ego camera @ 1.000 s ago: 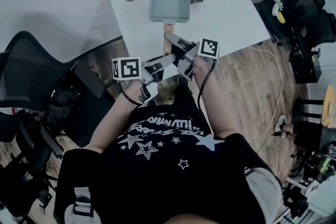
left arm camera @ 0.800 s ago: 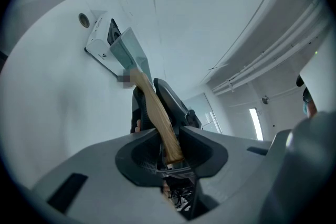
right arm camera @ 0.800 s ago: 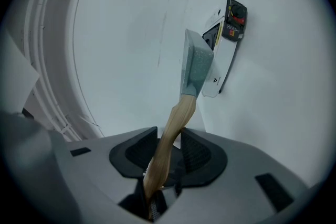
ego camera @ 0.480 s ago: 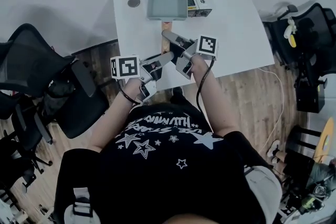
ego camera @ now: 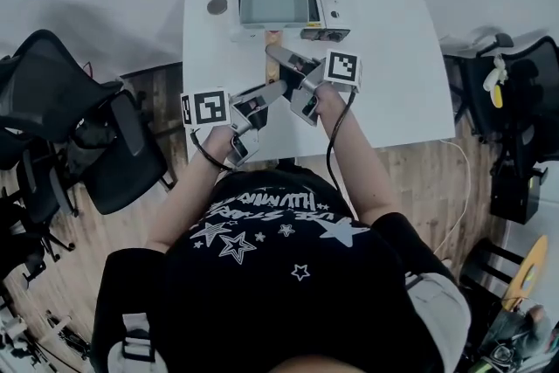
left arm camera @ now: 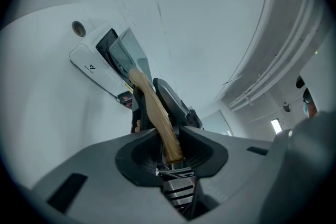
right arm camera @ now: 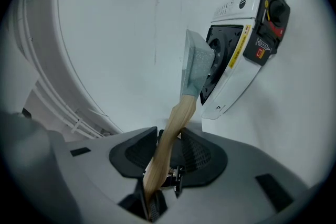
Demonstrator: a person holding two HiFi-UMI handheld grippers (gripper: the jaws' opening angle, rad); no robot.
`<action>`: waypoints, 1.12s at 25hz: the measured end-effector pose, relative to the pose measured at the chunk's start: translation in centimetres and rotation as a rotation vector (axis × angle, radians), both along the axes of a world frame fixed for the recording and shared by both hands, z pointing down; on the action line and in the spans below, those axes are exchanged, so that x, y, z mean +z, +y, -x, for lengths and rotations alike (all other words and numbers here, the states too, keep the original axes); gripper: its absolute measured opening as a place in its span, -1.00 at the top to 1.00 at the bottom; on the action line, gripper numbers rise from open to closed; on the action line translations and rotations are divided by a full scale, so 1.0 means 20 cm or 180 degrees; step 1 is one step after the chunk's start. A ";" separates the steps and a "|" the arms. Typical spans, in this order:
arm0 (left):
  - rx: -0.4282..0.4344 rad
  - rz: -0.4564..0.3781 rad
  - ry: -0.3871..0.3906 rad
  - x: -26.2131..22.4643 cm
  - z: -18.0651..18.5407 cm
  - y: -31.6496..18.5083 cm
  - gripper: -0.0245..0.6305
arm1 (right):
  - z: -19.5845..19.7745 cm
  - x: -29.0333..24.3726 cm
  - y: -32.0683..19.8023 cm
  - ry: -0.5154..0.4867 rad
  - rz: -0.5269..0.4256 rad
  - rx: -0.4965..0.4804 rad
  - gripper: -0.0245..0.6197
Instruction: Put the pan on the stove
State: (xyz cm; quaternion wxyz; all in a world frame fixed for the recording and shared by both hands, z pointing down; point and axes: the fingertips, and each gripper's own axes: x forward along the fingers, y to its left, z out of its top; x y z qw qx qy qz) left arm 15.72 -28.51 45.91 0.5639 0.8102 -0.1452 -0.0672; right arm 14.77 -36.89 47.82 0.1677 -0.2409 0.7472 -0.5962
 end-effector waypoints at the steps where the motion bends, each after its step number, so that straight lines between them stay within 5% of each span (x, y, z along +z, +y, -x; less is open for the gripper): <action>1: -0.0033 0.0014 -0.0007 0.01 -0.04 -0.03 0.59 | -0.03 0.01 -0.03 -0.0017 0.0015 -0.0029 0.49; 28: -0.0480 0.0144 -0.0134 0.12 -0.20 -0.26 0.59 | -0.15 0.13 -0.24 -0.0220 0.0128 -0.0415 0.48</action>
